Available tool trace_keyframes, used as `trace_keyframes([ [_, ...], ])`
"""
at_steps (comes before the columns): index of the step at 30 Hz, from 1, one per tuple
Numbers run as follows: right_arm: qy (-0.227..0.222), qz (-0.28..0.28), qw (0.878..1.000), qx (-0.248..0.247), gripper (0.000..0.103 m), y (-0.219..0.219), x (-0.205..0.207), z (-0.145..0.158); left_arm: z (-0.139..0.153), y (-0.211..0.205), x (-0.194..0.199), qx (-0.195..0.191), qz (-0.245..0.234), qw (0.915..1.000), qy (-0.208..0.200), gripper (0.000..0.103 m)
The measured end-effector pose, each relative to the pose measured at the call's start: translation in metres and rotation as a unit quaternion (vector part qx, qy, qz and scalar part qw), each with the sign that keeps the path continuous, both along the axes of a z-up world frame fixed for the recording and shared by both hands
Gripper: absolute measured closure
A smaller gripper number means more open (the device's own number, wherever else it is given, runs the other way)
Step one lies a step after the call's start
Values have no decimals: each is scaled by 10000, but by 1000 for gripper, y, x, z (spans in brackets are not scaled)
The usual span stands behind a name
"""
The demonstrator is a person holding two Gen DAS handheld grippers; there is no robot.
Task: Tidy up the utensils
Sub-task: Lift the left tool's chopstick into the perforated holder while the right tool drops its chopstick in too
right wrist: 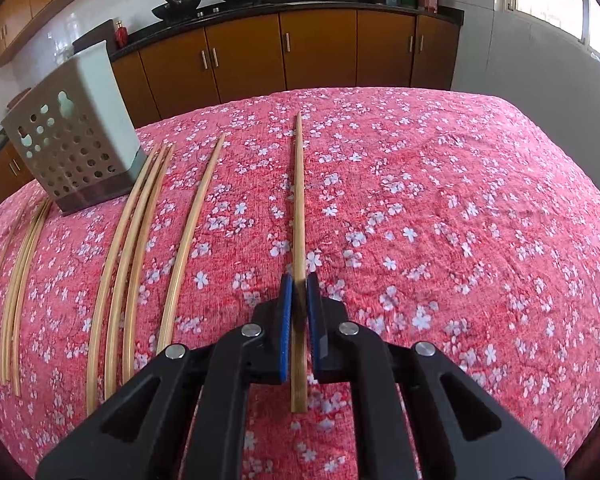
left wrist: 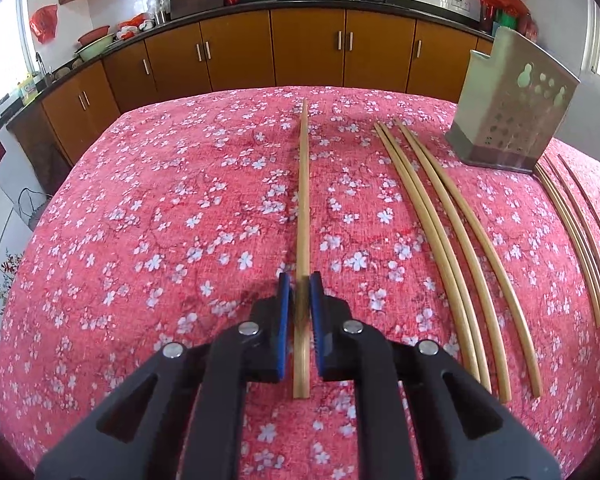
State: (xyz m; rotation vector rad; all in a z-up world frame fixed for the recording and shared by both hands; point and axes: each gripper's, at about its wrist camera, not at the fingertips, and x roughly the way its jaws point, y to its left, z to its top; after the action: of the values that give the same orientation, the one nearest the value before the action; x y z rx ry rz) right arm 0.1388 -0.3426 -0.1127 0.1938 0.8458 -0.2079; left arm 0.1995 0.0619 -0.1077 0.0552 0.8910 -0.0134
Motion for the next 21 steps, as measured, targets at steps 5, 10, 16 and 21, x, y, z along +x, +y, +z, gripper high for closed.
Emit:
trace_keyframes([
  [5,-175,-10,9997,-139,95,0,-2,13,6,-1,-4,139,-65,9998,-106,94],
  [10,-991,5,9945,-328,95,-1,-11,71,63,0,-16,-20,-84,9957,-920,95],
  [16,-1779,-43,9834,-365,95,-4,-17,126,130,7,-17,-531,21,9848,-1654,95],
  [21,-1880,-66,9816,-338,95,-6,-9,135,150,10,-9,-549,55,9814,-1837,95],
])
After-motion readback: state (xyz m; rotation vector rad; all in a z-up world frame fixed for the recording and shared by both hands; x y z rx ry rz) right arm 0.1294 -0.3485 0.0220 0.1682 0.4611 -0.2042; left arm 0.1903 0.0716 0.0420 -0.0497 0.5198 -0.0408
